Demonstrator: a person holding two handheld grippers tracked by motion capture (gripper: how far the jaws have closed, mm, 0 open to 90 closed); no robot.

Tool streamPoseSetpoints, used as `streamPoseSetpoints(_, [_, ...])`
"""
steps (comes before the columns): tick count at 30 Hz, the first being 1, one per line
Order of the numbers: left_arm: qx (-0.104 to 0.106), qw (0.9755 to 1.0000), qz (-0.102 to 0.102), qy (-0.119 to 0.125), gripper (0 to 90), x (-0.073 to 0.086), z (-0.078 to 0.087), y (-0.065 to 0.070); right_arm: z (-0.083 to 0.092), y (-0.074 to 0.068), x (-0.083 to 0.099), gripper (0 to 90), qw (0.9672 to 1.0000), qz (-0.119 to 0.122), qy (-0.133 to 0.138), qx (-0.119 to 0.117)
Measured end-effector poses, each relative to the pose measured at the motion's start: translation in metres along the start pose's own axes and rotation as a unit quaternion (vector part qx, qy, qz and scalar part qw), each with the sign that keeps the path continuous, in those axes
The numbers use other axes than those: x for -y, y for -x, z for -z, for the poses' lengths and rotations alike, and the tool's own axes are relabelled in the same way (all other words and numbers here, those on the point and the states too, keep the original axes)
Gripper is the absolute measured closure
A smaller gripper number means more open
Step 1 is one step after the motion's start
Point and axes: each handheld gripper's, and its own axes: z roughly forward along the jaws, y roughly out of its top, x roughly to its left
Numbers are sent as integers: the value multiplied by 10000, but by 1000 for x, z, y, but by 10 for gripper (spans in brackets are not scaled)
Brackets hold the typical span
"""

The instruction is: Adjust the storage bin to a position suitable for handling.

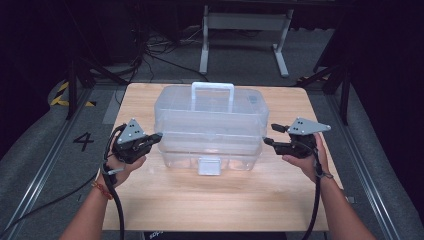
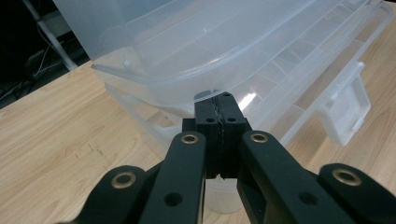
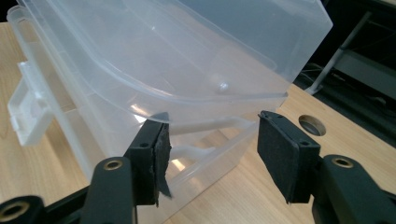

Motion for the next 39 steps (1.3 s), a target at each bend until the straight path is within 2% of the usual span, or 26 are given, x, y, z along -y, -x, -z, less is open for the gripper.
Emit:
streamPoseSetpoints(2, [0, 10000, -20, -3, 899, 0, 0, 0, -3, 1, 0, 447, 10000, 15, 15, 24])
streamPoseSetpoints(6, [25, 10000, -1, 35, 899, 1, 1, -1, -9, -1, 3, 475, 9996, -160, 222, 44])
streamPoseSetpoints(12, [37, 10000, 11, 88, 899, 0, 3, -3, -13, -5, 4, 500, 9988, -105, 394, 254])
streamPoseSetpoints(21, [-30, 10000, 44, 44, 879, 6, 12, -7, -14, -6, -4, 548, 9944, -274, 805, 635])
streamPoseSetpoints(23, [-2, 10000, 66, 42, 876, 9, 11, -6, -15, -4, -6, 552, 9938, -280, 860, 642])
streamPoseSetpoints(29, [54, 10000, -31, -53, 851, 16, 5, 0, -17, -1, -11, 559, 9916, -386, 981, 742])
streamPoseSetpoints(30, [84, 9999, -89, -37, 840, 18, 4, 1, -19, -1, -14, 564, 9919, -316, 981, 741])
streamPoseSetpoints(34, [104, 9999, -44, -39, 834, 21, 4, 2, -21, -3, -21, 547, 9913, -197, 1013, 823])
streamPoseSetpoints(35, [103, 9999, -59, -45, 833, 23, 3, 3, -21, -4, -25, 559, 9894, -192, 1072, 961])
streamPoseSetpoints(39, [86, 9998, -97, -132, 823, 27, 1, 5, -21, 0, -29, 575, 9884, -243, 1133, 985])
